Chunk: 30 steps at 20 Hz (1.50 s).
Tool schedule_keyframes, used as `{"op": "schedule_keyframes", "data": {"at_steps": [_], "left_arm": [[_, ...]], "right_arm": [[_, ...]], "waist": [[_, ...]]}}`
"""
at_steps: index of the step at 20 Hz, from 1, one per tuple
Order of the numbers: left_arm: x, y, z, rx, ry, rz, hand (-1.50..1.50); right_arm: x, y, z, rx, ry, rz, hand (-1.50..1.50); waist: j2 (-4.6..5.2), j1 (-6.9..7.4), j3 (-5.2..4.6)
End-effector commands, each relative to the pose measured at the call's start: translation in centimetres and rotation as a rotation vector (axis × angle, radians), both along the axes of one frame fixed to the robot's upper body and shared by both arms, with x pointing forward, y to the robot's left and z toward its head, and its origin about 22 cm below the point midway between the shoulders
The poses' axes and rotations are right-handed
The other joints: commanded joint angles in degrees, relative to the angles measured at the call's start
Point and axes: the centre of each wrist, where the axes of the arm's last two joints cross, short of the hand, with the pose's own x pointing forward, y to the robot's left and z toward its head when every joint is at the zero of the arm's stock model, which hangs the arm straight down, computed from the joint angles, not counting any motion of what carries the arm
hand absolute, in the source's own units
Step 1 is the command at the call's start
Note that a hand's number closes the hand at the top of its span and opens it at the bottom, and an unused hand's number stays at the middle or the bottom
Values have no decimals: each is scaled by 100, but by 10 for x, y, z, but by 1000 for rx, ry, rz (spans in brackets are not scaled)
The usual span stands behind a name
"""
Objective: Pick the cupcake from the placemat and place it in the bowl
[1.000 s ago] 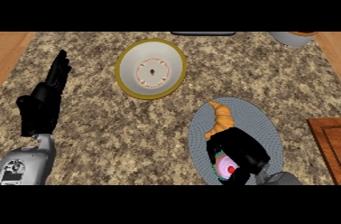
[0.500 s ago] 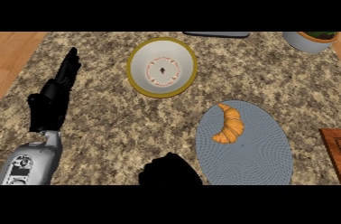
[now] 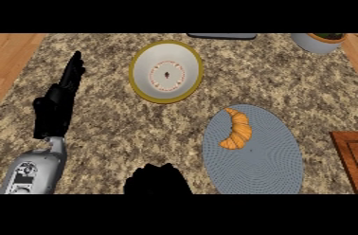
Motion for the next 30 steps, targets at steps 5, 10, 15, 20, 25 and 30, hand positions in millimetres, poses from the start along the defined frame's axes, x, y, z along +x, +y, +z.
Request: {"op": "schedule_keyframes", "data": {"at_steps": [5, 10, 15, 20, 25, 30], "left_arm": [[-2, 0, -9, -8, 0, -12, 0], [10, -2, 1, 6, -8, -24, 0], [13, -8, 4, -6, -32, -10, 0], [-2, -6, 2, -10, -16, -33, 0], [6, -11, 9, 1, -30, -29, 0], [14, -3, 15, 6, -35, -25, 0]], "right_arm": [[29, 22, 24, 139, -35, -247, 150], [86, 36, 40, 193, -102, -359, 150], [141, 37, 62, 262, -130, -434, 150], [184, 34, 47, 179, -256, -513, 150], [218, 18, 24, 10, -325, -587, 150], [247, -9, 10, -93, -372, -645, 150]], "waist": [[51, 87, -2], [113, 146, 2], [147, 63, 10], [133, 147, 8], [147, 90, 7], [227, 157, 9]]}}
